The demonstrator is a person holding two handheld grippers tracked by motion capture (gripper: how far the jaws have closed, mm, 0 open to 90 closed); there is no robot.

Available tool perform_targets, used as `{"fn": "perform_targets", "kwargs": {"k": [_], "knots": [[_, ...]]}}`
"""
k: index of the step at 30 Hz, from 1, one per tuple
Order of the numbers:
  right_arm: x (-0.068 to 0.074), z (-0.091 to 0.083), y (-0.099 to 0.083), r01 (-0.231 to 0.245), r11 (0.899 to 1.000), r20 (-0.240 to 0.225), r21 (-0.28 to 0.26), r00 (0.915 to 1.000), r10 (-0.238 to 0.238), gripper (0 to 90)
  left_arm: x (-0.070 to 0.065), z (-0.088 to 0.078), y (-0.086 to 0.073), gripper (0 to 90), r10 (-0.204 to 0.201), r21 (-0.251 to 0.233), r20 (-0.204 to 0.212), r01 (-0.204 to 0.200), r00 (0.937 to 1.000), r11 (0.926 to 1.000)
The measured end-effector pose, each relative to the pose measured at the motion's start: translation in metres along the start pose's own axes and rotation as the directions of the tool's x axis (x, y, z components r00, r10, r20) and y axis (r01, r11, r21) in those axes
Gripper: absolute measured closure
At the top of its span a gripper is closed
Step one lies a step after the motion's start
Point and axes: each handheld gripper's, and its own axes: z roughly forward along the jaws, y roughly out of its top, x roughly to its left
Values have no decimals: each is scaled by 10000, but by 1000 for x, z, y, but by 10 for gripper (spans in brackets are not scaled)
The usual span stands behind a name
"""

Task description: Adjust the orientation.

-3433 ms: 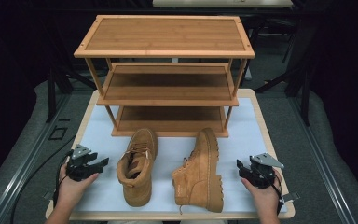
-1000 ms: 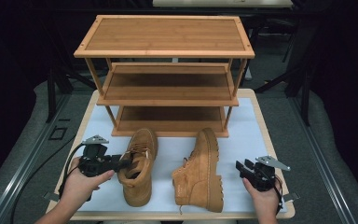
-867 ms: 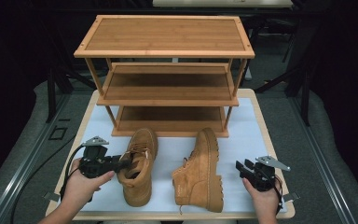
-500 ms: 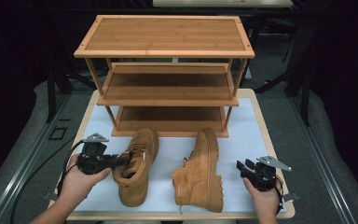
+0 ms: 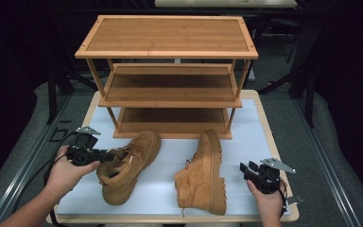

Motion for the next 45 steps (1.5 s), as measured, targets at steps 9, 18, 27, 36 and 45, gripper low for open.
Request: {"fn": "perform_targets", "kwargs": {"k": [9,18,27,36,45], "knots": [[-1,1,0,-61,9998,-65,-163,10000,60,569,-3,-10,26,592,-127,1671,-551,218,9984,9857],[-1,0,0,-66,10000,-84,-8,9999,66,565,-9,2,35,589,-103,3987,-971,484,9952,9158],[-3,1,0,-133,9998,-101,-120,9999,132,561,-8,14,36,620,-316,4831,-1138,831,9930,8716],[-4,0,0,-137,9999,-101,-64,9999,136,559,-9,25,32,705,-500,5307,-1103,1014,9926,8415],[-4,1,0,-162,9998,-124,-109,9998,160,559,1,24,33,752,-1170,5305,-569,1293,9915,8377]]}}
